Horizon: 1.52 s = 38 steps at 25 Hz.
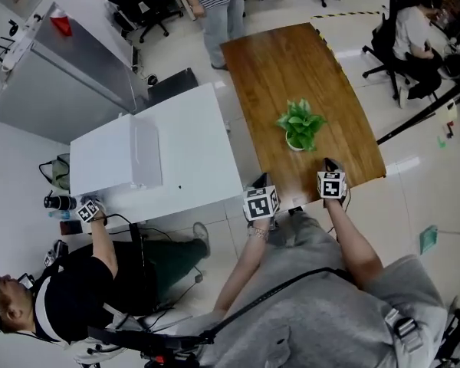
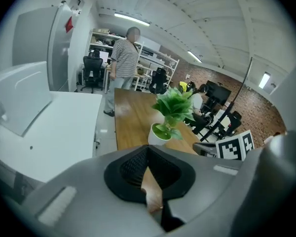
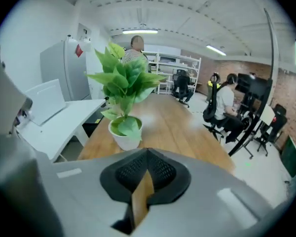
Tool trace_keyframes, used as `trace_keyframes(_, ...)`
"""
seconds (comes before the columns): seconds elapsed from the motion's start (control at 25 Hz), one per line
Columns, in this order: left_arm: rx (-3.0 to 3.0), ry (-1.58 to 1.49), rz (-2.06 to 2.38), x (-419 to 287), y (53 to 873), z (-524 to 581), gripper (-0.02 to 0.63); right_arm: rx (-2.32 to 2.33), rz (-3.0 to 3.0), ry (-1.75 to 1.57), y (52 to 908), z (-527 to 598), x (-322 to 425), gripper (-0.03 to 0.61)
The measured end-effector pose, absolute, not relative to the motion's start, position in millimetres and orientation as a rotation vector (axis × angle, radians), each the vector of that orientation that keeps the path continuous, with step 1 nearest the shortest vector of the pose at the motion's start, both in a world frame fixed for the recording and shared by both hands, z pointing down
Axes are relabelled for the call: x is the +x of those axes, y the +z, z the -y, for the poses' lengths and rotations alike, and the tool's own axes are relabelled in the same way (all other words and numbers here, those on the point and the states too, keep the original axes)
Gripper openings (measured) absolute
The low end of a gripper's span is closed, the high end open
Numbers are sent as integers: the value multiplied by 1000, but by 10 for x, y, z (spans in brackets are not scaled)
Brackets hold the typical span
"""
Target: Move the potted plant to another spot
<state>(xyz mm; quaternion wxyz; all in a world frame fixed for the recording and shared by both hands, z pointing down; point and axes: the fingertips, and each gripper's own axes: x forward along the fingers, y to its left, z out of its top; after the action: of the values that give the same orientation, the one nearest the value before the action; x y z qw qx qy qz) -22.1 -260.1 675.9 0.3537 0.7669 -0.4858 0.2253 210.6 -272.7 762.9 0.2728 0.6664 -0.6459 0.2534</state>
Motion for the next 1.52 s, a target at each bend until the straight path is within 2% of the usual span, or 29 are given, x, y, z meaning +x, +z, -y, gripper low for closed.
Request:
trace_keyframes(0.24,2062,583,1181,-130,6708,2219,14,1717,1920,821,7166,2471,1331,0)
trace_keyframes(0.52,2065,563,1280,-130,6575,1566,14,1548,2136,672,6654,1876,764,0)
trace_keyframes(0.88,2071,689,1257,9,6627,150,14,1507,2164,773,6587,595,599,2)
trace_keyframes(1.28,2143,614,1273,-31,6198,29,14,1520,2254,648,6063,294,499,0)
trace_keyframes(1.52,2123,609,1286,-222,6239,-15,14,1465,2274,691,6098,173,254,0)
